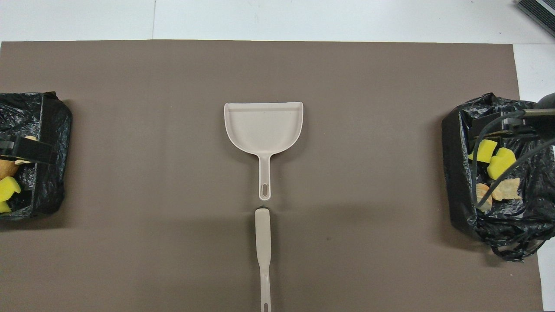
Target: Sweep and dump trash in bin
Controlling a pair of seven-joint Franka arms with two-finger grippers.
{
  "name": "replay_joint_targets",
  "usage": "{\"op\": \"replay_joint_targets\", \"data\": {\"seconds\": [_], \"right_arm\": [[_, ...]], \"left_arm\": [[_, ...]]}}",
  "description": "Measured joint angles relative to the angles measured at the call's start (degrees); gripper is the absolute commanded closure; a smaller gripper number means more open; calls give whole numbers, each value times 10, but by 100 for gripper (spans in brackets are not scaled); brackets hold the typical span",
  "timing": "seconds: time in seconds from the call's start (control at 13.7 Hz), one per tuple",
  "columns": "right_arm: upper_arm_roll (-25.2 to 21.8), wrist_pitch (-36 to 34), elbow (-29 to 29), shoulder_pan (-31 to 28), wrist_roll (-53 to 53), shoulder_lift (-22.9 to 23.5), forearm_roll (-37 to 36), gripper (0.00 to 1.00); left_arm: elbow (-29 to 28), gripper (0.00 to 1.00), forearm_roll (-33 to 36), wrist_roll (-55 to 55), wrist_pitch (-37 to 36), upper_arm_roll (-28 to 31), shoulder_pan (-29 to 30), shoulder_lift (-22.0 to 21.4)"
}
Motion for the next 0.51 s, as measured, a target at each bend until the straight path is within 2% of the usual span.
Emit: {"op": "replay_joint_targets", "data": {"seconds": [0.29,0.51], "right_arm": [[-40,0,0,40,0,0,0,0],[-47,0,0,45,0,0,0,0]], "left_arm": [[0,0,0,0,0,1,0,-13],[0,0,0,0,0,1,0,-14]]}}
